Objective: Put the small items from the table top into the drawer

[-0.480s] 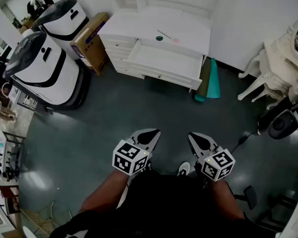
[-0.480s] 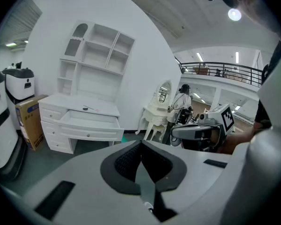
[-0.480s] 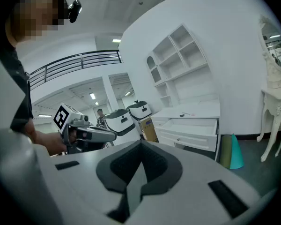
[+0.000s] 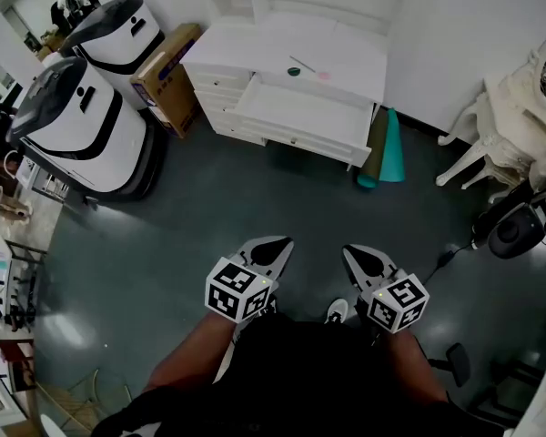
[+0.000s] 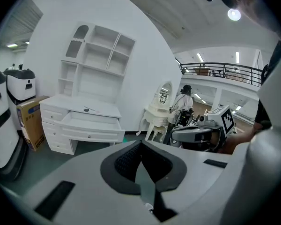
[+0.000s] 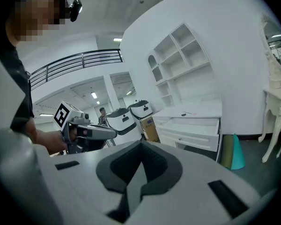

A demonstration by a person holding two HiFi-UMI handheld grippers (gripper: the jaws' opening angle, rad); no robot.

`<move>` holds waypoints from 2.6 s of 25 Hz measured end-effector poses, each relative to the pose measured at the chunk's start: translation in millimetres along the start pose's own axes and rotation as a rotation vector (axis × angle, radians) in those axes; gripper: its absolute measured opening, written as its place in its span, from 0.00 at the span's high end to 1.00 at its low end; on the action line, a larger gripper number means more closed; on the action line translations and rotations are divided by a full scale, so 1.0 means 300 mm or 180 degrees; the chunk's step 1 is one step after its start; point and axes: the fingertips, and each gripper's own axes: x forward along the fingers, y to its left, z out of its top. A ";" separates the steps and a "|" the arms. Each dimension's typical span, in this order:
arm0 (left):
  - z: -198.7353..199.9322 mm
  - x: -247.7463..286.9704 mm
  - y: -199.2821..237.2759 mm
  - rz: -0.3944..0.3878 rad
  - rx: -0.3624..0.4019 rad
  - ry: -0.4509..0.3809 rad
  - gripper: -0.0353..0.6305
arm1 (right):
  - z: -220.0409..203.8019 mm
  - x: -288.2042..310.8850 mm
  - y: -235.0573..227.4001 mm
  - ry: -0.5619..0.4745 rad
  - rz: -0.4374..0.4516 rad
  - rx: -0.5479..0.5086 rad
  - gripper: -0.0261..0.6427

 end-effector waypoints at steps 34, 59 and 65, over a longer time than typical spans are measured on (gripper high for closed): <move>-0.020 -0.117 0.177 -0.0182 -0.0019 0.0015 0.94 | 0.017 0.190 0.124 -0.0140 -0.0204 0.0230 0.92; -0.039 -0.054 0.341 -0.0303 -0.0076 0.0235 0.94 | 0.019 0.340 0.045 -0.0117 -0.0452 0.0524 0.92; 0.098 0.091 0.411 -0.0158 -0.0096 0.0177 0.94 | 0.162 0.411 -0.114 -0.0192 -0.0318 0.0433 0.92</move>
